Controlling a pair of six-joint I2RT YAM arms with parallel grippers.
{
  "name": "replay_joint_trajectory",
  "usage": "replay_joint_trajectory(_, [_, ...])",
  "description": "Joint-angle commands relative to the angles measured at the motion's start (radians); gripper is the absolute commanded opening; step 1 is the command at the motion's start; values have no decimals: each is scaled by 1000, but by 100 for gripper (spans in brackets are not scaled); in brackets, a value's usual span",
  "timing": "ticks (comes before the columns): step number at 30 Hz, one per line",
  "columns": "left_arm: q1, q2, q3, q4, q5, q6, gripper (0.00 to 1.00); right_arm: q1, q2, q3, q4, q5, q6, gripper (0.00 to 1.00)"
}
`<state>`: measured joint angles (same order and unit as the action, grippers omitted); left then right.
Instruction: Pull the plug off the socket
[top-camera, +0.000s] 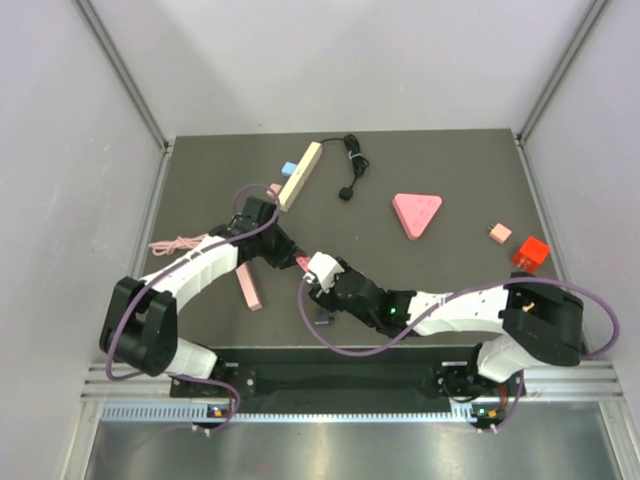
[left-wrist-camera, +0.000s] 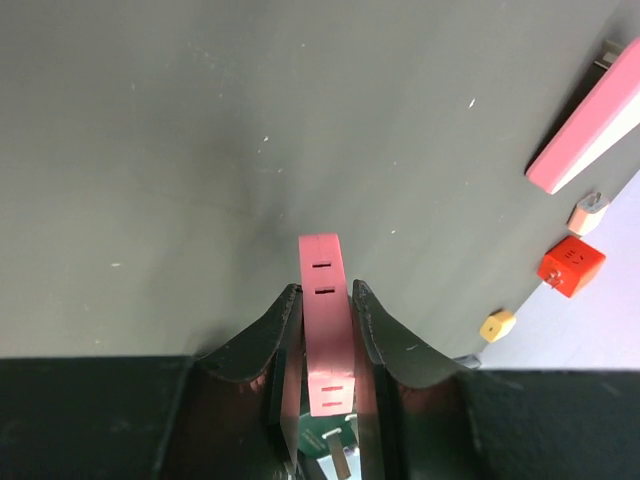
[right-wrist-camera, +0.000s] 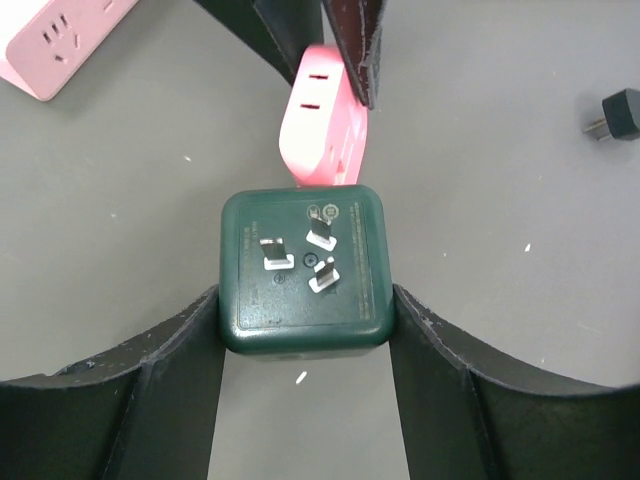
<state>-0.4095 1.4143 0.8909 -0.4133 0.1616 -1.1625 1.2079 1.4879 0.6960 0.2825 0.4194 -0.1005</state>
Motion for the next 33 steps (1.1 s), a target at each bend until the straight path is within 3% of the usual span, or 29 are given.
replay_joint_trajectory(1, [138,25,68,136,-361,20,0,-1,-74,-67,-186,44,140,0])
replay_joint_trajectory(11, [167,57,149,133,-419,116,0,2,-81,-64,-190,-40,185,0])
replay_joint_trajectory(20, [187,114,192,126,-459,123,0,4,-120,-102,-212,-4,306,0])
replay_joint_trajectory(24, [239,124,181,146,-381,92,0,2,-121,-128,-192,5,340,0])
replay_joint_trajectory(33, [245,83,140,211,-281,129,0,-31,-89,-104,-178,24,355,0])
